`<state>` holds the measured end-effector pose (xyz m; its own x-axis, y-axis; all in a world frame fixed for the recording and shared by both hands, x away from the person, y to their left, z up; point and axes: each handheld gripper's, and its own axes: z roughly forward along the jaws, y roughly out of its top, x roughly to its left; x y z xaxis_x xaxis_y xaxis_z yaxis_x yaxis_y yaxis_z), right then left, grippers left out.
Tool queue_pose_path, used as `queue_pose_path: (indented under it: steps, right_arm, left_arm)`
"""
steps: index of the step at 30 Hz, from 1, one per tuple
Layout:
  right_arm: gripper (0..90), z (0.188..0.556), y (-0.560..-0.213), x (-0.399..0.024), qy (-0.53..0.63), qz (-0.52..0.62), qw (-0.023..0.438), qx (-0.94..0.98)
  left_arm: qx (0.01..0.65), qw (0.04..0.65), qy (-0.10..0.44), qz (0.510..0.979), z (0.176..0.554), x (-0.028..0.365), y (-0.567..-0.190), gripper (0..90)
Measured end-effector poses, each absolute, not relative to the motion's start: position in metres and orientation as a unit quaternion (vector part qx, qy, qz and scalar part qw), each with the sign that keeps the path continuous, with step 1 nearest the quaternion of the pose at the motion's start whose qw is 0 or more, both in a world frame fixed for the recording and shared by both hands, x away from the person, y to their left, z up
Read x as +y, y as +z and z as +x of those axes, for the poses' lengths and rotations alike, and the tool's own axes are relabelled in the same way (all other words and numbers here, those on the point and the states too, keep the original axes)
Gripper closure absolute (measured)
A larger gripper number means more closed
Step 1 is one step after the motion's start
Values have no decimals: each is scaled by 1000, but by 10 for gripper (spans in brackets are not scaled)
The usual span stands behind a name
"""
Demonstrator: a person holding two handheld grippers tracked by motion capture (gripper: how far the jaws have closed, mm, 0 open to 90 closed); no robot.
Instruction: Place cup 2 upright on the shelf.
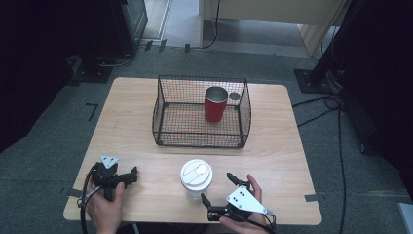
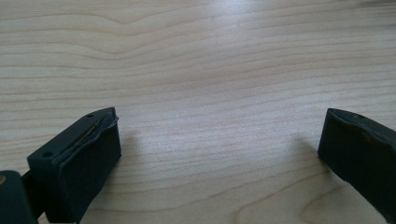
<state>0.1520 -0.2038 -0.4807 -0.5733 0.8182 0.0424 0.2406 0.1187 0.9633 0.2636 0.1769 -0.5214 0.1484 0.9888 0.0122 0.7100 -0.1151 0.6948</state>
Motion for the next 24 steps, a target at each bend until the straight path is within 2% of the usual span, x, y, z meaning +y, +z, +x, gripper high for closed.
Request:
queue_pose_path:
  steps: [10, 16, 21, 24]
  right_arm:
    - [5, 157, -475, -186, 557, 362, 245, 706]
    - [74, 162, -471, -176, 567, 349, 249, 703]
    - [80, 167, -472, -166, 566, 346, 253, 705]
    - [139, 169, -471, -161, 567, 349, 255, 701]
  left_arm:
    - [603, 280, 249, 704, 264, 177, -521, 0]
    - [603, 280, 249, 704, 264, 177, -521, 0]
    - [603, 280, 249, 704, 264, 177, -521, 0]
    - [603, 280, 249, 704, 264, 177, -521, 0]
